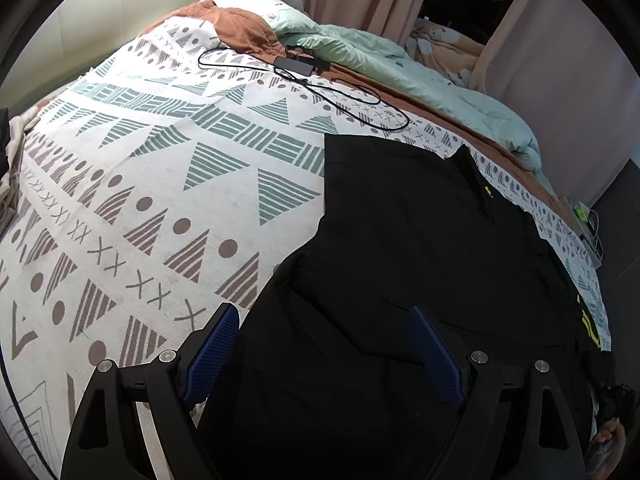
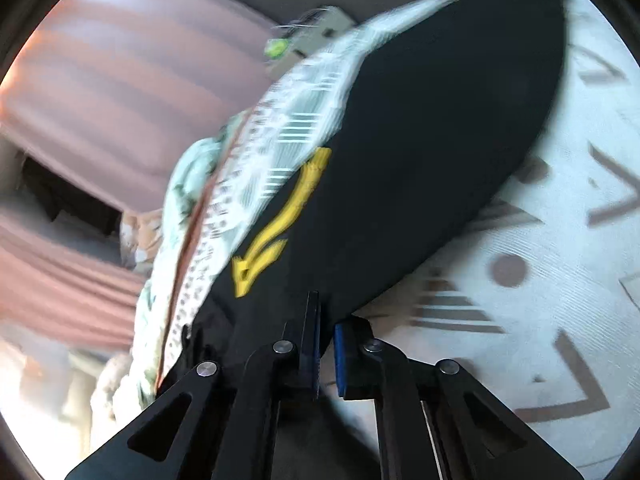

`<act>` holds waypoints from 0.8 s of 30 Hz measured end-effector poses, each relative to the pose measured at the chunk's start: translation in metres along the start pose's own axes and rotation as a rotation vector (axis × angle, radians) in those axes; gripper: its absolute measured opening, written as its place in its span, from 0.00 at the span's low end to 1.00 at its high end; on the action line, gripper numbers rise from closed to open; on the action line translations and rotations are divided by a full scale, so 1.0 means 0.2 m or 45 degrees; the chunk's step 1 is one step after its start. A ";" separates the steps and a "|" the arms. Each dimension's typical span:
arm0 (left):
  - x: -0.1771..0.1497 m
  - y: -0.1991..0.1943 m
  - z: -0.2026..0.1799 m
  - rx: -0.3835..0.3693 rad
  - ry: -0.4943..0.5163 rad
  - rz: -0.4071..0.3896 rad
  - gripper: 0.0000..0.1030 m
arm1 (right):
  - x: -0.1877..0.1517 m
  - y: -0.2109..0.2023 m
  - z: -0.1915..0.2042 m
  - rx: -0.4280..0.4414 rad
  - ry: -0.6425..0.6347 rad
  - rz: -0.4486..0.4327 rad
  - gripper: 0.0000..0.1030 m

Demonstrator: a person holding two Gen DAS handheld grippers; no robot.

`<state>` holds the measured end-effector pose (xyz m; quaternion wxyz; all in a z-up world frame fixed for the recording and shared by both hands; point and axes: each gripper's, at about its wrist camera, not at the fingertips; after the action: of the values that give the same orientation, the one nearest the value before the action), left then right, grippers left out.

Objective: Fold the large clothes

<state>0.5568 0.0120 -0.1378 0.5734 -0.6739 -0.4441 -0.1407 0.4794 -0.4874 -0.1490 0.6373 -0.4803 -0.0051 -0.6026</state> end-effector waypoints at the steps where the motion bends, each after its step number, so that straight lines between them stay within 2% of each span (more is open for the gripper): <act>1: 0.00 0.00 0.00 0.000 -0.004 0.002 0.85 | 0.00 -0.02 0.06 0.043 -0.039 -0.006 0.06; 8: 0.02 -0.03 0.04 -0.013 -0.051 -0.010 0.85 | -0.07 -0.12 0.42 0.327 -0.206 0.058 0.05; 14: 0.04 -0.05 0.06 -0.042 -0.100 -0.010 0.85 | -0.27 -0.09 0.70 0.533 -0.326 0.217 0.05; 19: 0.06 -0.07 0.08 -0.060 -0.130 -0.024 0.85 | -0.51 0.03 0.82 0.541 -0.437 0.386 0.05; 24: 0.08 -0.09 0.11 -0.076 -0.173 -0.029 0.85 | -0.69 0.17 0.77 0.347 -0.481 0.548 0.06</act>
<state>0.5451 0.0377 -0.1208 0.5201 -0.6935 -0.4854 -0.1143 0.5561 -0.2933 -0.1668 0.7965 -0.4839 -0.1024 -0.3478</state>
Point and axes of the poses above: each gripper's, at about its wrist camera, not at the fingertips, and y roughly the way its jaws point, z to its left, x to its top, and after that the axes turned 12 degrees about -z, right-handed
